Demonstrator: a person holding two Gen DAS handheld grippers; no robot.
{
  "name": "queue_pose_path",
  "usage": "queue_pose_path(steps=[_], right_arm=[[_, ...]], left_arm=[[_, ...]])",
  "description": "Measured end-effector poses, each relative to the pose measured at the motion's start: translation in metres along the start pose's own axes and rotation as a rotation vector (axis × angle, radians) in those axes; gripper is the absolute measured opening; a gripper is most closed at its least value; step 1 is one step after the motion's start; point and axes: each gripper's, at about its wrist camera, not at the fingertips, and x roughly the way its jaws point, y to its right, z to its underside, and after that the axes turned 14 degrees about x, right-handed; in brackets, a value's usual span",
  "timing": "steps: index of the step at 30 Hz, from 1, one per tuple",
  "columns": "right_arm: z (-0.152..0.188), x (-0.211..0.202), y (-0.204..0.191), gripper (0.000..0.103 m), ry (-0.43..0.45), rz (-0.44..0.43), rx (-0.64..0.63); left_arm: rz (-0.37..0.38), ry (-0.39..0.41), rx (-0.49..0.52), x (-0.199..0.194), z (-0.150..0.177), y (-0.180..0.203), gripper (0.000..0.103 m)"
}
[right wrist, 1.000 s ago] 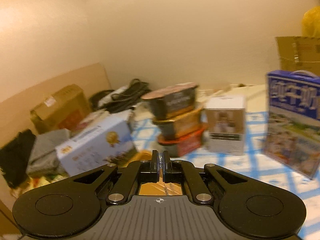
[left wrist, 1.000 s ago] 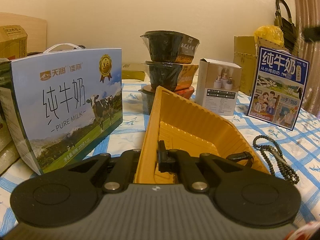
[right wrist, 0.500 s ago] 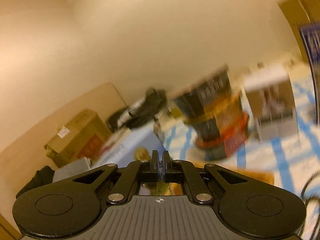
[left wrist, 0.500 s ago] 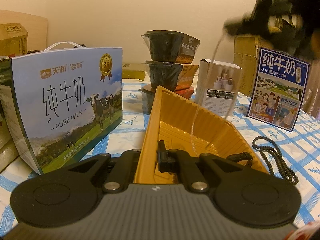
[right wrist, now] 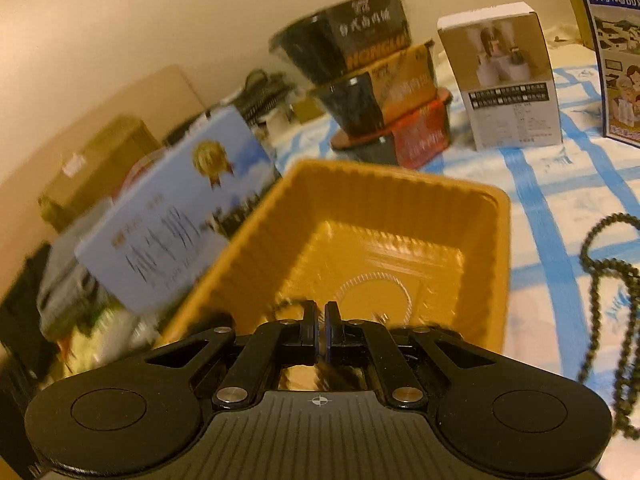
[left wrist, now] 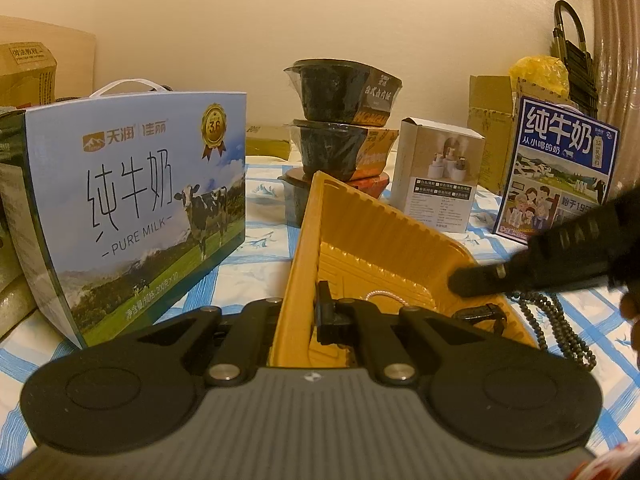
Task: Organize jewelry
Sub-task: 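Carry the pearl necklace into the orange tray and release it, then move the right tool to the last dark bead strand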
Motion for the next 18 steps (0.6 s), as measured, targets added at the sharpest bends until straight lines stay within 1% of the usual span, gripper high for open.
queue_pose_path(steps=[1,3,4,5,6,13,18], right_arm=[[0.004,-0.001,0.001,0.006,-0.006,0.014,-0.016],[0.012,-0.006,0.003,0.02,-0.009,0.029,-0.051],[0.016,-0.009,0.003,0.039,-0.006,0.04,-0.064],[0.019,-0.013,0.003,0.055,0.0,0.048,-0.07],[0.023,-0.017,0.004,0.058,0.015,0.054,-0.075],[0.038,-0.043,0.014,0.059,0.048,0.093,-0.088],[0.043,-0.069,0.033,0.06,0.093,0.129,-0.055]], left_arm=[[0.0,-0.001,-0.001,0.0,0.0,0.0,0.005],[-0.001,-0.001,-0.002,0.0,0.0,-0.001,0.005],[-0.001,-0.001,-0.001,0.0,0.0,-0.001,0.005],[-0.003,-0.002,-0.001,0.0,0.001,-0.001,0.005],[-0.004,-0.003,0.0,0.0,0.001,-0.001,0.005],[-0.008,-0.008,0.004,0.001,0.001,-0.001,0.005],[-0.01,-0.01,0.012,0.0,0.001,0.0,0.005]])
